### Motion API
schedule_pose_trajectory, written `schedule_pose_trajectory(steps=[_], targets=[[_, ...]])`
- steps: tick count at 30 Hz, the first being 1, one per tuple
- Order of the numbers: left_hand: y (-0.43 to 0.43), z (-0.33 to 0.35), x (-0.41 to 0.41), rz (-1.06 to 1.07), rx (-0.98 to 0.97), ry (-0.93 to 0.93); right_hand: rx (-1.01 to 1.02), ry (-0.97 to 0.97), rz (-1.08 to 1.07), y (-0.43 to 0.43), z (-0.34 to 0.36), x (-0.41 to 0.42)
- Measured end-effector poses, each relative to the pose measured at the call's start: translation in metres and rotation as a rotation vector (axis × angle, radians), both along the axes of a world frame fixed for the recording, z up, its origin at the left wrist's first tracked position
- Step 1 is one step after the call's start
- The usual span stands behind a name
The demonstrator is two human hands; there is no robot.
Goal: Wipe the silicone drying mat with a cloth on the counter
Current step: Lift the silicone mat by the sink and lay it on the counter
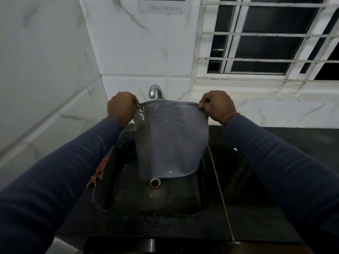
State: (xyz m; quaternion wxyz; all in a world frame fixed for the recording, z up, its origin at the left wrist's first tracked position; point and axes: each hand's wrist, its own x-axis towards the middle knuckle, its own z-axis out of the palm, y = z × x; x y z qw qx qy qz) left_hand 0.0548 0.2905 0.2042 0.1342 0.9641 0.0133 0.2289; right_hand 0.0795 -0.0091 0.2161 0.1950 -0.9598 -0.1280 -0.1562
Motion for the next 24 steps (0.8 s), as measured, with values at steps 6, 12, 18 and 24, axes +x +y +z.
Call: schedule_pose_trajectory(steps=[6,12,18,24], targets=[[0.006,0.003,0.002,-0.034,-0.125,0.009,0.014,-0.023,-0.010,-0.005,-0.002,0.002],[0.011,0.000,0.003,-0.065,-0.210,-0.105,0.083,-0.113,0.021,0.001,-0.003,-0.001],[0.024,-0.010,0.000,-0.073,-0.183,-0.094,0.108,-0.058,0.023,0.009,-0.003,0.000],[0.024,-0.003,0.000,-0.113,-0.306,-0.099,0.150,-0.043,0.062,0.017,-0.003,0.001]])
